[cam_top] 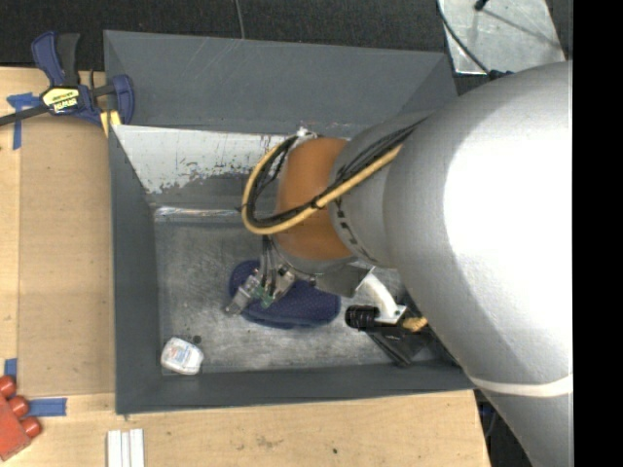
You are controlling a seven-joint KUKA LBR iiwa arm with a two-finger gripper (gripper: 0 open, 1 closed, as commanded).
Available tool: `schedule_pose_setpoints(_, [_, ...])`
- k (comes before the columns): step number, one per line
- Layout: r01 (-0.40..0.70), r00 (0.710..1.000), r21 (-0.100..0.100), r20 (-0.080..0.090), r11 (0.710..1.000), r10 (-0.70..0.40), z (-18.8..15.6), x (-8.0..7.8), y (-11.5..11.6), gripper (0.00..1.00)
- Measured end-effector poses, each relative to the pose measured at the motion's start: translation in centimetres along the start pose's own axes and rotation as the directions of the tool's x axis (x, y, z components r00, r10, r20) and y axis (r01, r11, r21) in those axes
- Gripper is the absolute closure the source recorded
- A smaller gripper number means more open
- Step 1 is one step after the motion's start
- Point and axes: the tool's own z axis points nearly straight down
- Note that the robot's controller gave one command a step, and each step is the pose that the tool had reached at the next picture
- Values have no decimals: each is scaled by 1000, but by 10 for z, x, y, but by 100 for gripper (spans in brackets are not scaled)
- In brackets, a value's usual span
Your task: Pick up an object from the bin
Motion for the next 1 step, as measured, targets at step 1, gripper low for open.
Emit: schedule_pose_setpoints(1, [3,1000,0,-3,1000,-3,-127,-3,2,100])
